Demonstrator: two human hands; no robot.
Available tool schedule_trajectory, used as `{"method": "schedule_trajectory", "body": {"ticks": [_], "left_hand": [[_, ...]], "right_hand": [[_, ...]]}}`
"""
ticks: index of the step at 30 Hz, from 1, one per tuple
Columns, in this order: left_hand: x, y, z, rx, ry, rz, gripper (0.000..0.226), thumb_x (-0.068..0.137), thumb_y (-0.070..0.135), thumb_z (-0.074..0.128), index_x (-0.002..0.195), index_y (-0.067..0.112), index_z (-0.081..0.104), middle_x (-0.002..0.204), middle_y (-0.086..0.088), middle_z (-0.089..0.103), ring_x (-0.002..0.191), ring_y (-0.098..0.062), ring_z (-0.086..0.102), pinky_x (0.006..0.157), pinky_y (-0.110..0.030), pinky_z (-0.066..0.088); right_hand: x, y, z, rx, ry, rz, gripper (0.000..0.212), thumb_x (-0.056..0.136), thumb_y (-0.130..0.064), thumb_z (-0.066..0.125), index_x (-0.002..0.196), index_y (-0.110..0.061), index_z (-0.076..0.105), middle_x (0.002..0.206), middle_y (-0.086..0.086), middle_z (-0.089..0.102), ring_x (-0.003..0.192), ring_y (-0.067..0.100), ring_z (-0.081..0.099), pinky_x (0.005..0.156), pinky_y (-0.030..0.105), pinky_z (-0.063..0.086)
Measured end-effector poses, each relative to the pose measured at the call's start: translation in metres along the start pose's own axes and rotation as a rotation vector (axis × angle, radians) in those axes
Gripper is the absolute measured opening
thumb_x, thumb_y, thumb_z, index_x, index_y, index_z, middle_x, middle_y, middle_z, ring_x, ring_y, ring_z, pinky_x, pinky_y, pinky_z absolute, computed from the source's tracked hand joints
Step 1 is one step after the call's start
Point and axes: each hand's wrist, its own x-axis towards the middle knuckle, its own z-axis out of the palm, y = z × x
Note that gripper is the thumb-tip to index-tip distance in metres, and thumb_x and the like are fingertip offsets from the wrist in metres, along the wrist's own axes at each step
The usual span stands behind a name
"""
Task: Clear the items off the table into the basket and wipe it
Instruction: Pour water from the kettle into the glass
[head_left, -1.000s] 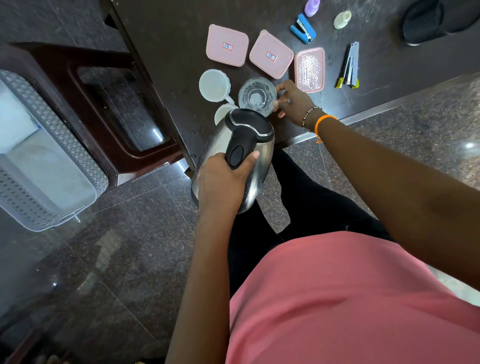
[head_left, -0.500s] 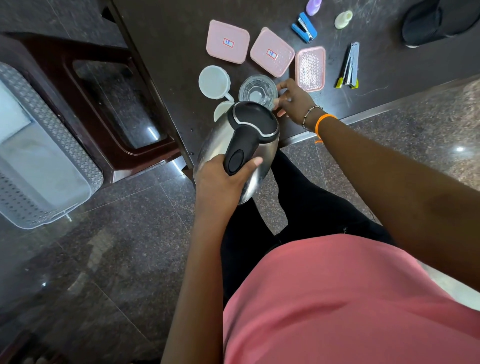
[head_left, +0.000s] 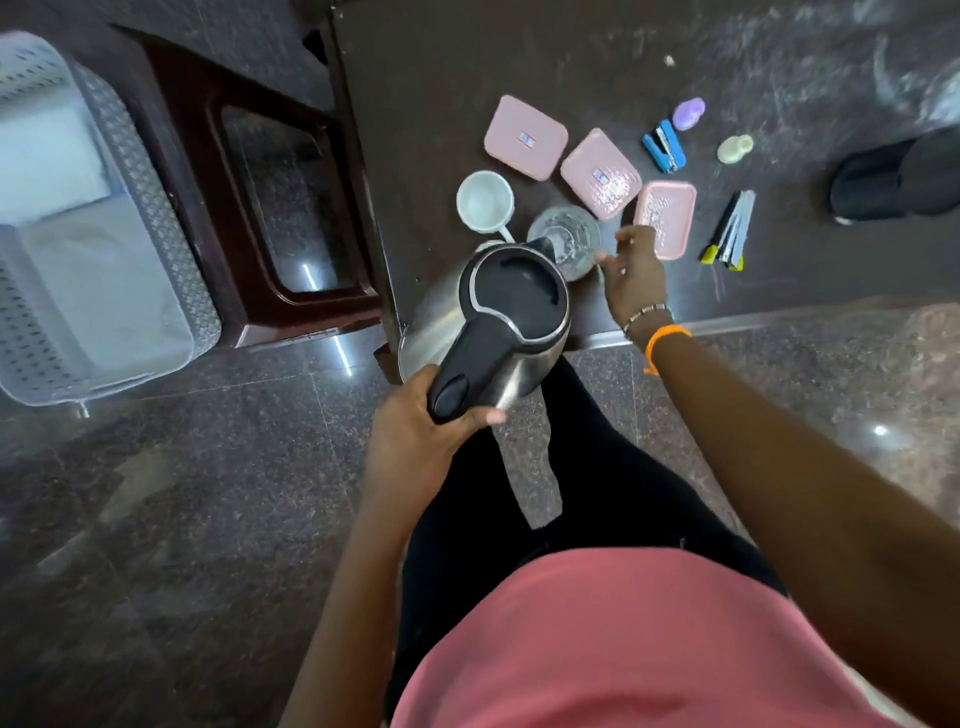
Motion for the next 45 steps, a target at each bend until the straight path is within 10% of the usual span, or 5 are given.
{"method": "schedule_trajectory", "body": {"ticks": [10,15,25,34,45], "left_hand": [[-0.043,-0.037,-0.050,-0.347,0.242,0.014,0.028,0.052,0.042,0.080,0.074,0.046,0.063,0.061,0.017,0.064,0.056,0.007,0.052,0.055,-0.004,0.042],[-0.061,-0.056,-0.093,-0.488,0.442,0.004,0.034,0.047,0.048,0.076,0.079,0.042,0.067,0.068,0.018,0.070,0.062,0.003,0.060,0.060,-0.015,0.050],[-0.067,-0.103,-0.210,-0.598,0.813,0.185,0.033,0.067,0.000,0.072,0.062,0.031,0.060,0.053,0.027,0.060,0.052,0.013,0.054,0.051,0.000,0.040],[-0.001,-0.154,-0.294,-0.625,0.971,0.117,0.022,0.062,0.024,0.076,0.065,0.031,0.056,0.056,0.021,0.055,0.055,0.004,0.047,0.056,-0.014,0.044],[0.049,-0.193,-0.321,-0.655,0.841,0.052,0.029,0.056,0.048,0.075,0.070,0.032,0.057,0.067,0.013,0.056,0.066,-0.008,0.052,0.068,-0.044,0.055]], "right_hand": [[-0.051,-0.076,0.045,-0.010,-0.180,-0.277,0.013,0.091,-0.011,0.051,0.095,-0.002,0.058,0.076,0.009,0.057,0.071,0.023,0.054,0.073,0.037,0.046],[-0.074,-0.138,0.095,0.010,-0.313,-0.435,0.011,0.090,-0.008,0.051,0.092,-0.003,0.060,0.078,0.002,0.058,0.062,0.001,0.049,0.063,0.002,0.038],[-0.104,-0.241,0.232,-0.031,-0.438,-0.472,0.011,0.087,-0.010,0.055,0.094,-0.005,0.060,0.077,0.006,0.059,0.074,0.017,0.053,0.072,0.024,0.042],[-0.103,-0.286,0.318,-0.250,-0.400,-0.269,0.032,0.087,-0.032,0.055,0.110,-0.011,0.049,0.110,0.018,0.064,0.105,0.038,0.061,0.094,0.042,0.049],[-0.098,-0.290,0.335,-0.527,-0.183,-0.340,0.029,0.091,-0.014,0.043,0.113,0.002,0.048,0.118,0.031,0.057,0.107,0.047,0.055,0.089,0.047,0.046]]}}
